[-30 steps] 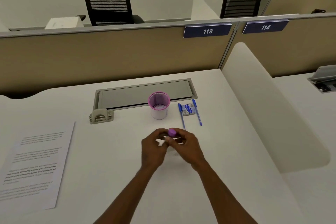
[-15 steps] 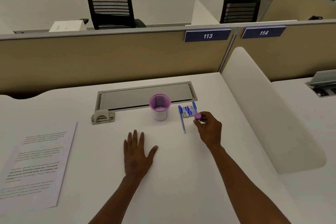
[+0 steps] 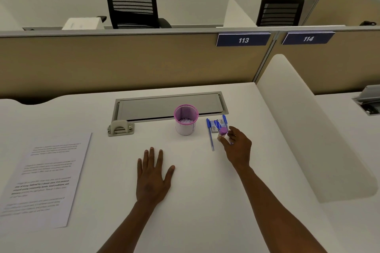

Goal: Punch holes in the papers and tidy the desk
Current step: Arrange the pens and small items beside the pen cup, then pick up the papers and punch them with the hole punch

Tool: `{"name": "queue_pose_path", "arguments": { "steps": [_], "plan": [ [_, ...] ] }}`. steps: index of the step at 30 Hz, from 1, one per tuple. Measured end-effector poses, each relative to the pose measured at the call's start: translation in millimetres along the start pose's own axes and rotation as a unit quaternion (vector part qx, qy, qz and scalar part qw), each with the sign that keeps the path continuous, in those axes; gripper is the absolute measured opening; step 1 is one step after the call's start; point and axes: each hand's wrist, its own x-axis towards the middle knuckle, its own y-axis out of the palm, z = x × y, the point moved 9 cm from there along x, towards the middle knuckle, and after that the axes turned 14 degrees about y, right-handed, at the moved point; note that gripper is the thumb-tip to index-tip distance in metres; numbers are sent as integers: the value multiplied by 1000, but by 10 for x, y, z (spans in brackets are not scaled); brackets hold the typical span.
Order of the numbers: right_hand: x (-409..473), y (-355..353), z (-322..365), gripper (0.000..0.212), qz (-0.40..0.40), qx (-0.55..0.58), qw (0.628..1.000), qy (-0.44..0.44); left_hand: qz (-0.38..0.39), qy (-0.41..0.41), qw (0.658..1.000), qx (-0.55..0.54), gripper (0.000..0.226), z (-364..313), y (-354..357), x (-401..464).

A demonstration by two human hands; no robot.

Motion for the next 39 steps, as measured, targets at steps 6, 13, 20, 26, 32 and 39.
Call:
{"name": "queue_pose_path", "arguments": {
  "steps": [6,13,20,26,32,39],
  "plan": [
    [-429,-276,-125,35,-112,51,992,-34,-1,-2,1000,-13,76,19,6,-3],
    [-1144,185,-242,24,-23,-20,997,-74,-4,3,998,-67,79,23,-125,-24],
    [-1550,744,42,40,79,-125,976,-158,-31,-34,996,-71,72,287,-364,-435],
    [-1699,1170,200,68,123,-233,948,-181,-51,-56,995,-67,72,540,-598,-809],
    [-1979,1516,392,84,144,-285,922,-218,-77,-83,992,-55,73,887,-893,-1195],
    [-2498,1981,712,90,170,-297,900,-270,-103,-127,985,-52,73,1386,-1241,-1665]
  ]
}}
